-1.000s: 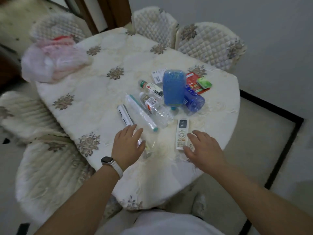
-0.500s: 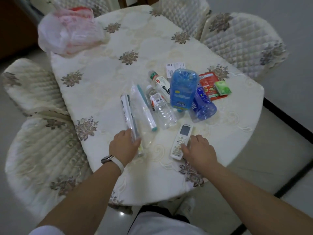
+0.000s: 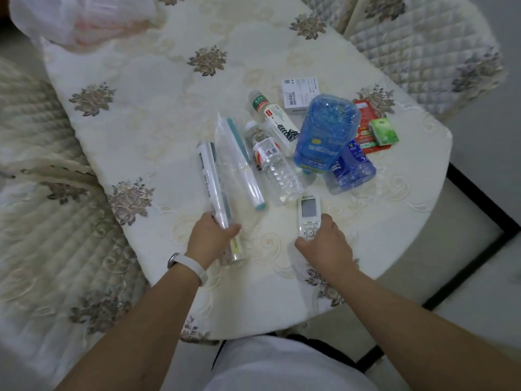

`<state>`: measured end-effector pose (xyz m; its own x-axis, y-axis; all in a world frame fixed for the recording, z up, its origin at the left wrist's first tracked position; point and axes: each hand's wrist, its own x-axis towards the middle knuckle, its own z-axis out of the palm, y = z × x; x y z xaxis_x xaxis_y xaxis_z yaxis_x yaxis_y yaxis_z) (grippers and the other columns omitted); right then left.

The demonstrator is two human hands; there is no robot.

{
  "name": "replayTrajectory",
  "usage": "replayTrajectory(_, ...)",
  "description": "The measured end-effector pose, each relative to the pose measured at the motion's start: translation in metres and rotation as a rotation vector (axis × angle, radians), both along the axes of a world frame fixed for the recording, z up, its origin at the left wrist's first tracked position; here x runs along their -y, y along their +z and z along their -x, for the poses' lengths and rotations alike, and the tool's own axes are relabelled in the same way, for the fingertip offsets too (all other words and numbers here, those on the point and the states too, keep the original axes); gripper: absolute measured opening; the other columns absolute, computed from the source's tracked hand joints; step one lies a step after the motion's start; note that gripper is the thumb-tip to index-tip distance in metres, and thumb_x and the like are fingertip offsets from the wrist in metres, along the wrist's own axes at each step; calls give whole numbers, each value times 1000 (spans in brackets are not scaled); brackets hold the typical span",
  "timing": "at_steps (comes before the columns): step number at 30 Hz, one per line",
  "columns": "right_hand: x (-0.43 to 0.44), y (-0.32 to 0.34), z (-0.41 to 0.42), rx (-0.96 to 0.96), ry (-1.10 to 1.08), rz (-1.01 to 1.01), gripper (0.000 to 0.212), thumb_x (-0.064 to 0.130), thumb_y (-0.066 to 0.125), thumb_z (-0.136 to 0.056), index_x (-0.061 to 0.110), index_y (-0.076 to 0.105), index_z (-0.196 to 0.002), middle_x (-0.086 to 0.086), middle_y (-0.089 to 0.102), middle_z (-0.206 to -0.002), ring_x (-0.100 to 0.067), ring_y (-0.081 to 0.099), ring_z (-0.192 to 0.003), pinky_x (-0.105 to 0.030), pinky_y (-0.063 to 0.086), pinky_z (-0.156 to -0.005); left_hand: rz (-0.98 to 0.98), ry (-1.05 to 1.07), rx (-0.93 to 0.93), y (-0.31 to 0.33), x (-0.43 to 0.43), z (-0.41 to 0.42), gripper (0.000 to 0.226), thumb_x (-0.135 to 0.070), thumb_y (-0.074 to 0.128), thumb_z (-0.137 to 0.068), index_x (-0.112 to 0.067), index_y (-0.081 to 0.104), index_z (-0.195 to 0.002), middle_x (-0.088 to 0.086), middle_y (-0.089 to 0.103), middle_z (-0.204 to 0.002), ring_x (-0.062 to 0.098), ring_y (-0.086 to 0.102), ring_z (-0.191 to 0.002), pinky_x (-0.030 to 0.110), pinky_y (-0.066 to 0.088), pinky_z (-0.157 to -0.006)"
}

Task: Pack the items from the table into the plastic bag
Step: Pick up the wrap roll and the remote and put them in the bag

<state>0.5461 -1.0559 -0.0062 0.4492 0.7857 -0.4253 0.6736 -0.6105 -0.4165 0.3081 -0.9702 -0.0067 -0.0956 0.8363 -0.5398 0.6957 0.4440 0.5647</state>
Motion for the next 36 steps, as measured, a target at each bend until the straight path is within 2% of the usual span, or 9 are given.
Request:
replayTrajectory(4,7,-1,-4,-110,-74,-15,53,34,68,-71,13,46,-113,-6,55,-103,-27,57,-88,-41,51,-74,41,5,80,1,12,3,62,-39,87,-71,-13,49,-113,3,60,-95,13,59,-78,26,47,-62)
replayTrajectory(8,20,-4,-13,-139,-56,-20,34,27,70,-74,6,52,-95,-10,53,-96,-28,57,-82,-39,50,-69,4,-65,54,6,27,1,62,-35,91,-65,-15,51,-107,3,60,-95,14,60,-79,27,46,-64)
replayTrajectory(12,29,6,-26,-278,-14,-81,23,20,69,-79,11,54,-93,-6,62,-88,-20,60,-75,-31,46,-61,48,-17,38,16,53,-1,56,-35,84,-72,-13,52,-112,0,59,-96,13,59,-79,25,45,-59)
replayTrajectory(17,33,30,-43,-396,130,-137,24,25,71,-82,17,57,-99,4,65,-87,-13,61,-76,-30,49,-69,18,195,84,37,101,-9,42,-30,79,-80,-15,53,-110,3,62,-100,12,61,-82,22,46,-58)
replayTrajectory(24,35,55,-64,-462,315,-160,27,30,72,-81,19,55,-99,5,65,-87,-4,59,-71,-22,44,-57,-120,424,105,79,153,-35,52,-32,78,-82,-13,53,-123,3,64,-112,18,63,-94,21,49,-64)
replayTrajectory(26,34,62,-64,-457,380,-156,29,33,73,-80,21,55,-100,8,64,-86,-5,60,-72,-27,49,-61,-170,450,117,88,166,-40,53,-33,79,-81,-15,53,-124,1,65,-112,17,64,-95,22,50,-65)
replayTrajectory(30,37,78,-51,-500,458,-171,31,37,73,-79,24,55,-101,9,65,-86,-10,63,-76,-37,55,-71,-232,507,163,112,188,-45,63,-40,82,-74,-19,54,-127,-2,67,-114,19,67,-101,37,58,-85)
replayTrajectory(33,41,96,-33,-551,520,-214,31,38,73,-79,25,55,-101,10,65,-86,-9,63,-75,-35,55,-69,-281,522,185,128,202,-44,38,-26,79,-82,-23,57,-112,-3,68,-101,17,69,-91,32,59,-74)
replayTrajectory(36,47,114,-10,-598,576,-246,31,36,74,-79,26,55,-101,11,65,-86,-9,63,-76,-29,52,-65,-319,528,208,138,218,-33,38,-22,77,-85,-31,51,-110,-8,65,-103,8,66,-89,27,56,-73)
